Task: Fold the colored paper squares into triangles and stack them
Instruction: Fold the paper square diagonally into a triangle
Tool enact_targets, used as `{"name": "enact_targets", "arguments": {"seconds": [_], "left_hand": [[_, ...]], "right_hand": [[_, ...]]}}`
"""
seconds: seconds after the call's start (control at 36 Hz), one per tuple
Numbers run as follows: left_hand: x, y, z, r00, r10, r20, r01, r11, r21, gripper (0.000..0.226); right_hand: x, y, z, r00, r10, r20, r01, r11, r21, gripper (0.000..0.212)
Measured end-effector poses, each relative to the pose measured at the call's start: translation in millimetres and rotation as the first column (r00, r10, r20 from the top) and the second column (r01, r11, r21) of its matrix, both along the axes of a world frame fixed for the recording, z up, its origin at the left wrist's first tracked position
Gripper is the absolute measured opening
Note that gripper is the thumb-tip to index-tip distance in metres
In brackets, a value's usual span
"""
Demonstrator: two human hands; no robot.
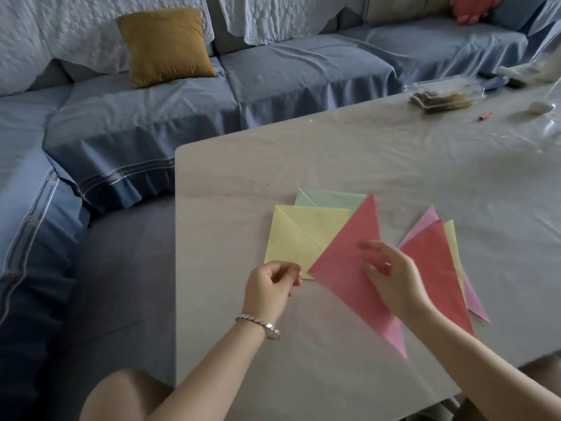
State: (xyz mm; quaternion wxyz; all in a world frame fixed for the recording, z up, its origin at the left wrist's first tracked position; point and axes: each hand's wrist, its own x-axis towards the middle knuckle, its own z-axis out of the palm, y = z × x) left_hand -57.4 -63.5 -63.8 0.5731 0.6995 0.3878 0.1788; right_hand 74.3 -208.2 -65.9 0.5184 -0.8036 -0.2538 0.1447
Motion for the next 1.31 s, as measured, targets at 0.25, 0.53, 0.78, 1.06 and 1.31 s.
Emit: {"name": "enact_targets", "arguments": {"seconds": [0.25, 0.53, 0.78, 1.06, 1.31], "left_hand": [[21, 36, -15, 0.925, 0.129, -0.359, -0.040, 0.969, 0.244, 0.046], [35, 37, -13, 0.885, 0.154, -0.439, -0.103, 0.985, 0.138, 0.050], [42, 37, -3, 0.934, 0.209, -0.290, -0.226, 0.974, -0.023, 0.018], [10, 50, 5, 0.970, 0.059, -0.236, -0.093, 0.986, -0.136, 0.022], [-31, 58, -13, 0.847, -0.076, -0.527, 0.108, 0.994, 0.029, 0.009]], "right_hand": [[64, -54, 11, 0.964, -0.218, 0.150, 0.264, 0.826, -0.498, 0.049], [11, 2, -9, 0.953, 0.278, 0.118, -0.176, 0.830, -0.530, 0.048], [-12, 17, -30, 0.884, 0.393, 0.251, -0.179, 0.783, -0.596, 0.048], [1, 6, -32, 0.650, 0.454, 0.610, -0.182, 0.872, -0.455, 0.052], [-11, -1, -42, 0.555, 0.633, 0.540, -0.485, 0.774, -0.408, 0.019]]}}
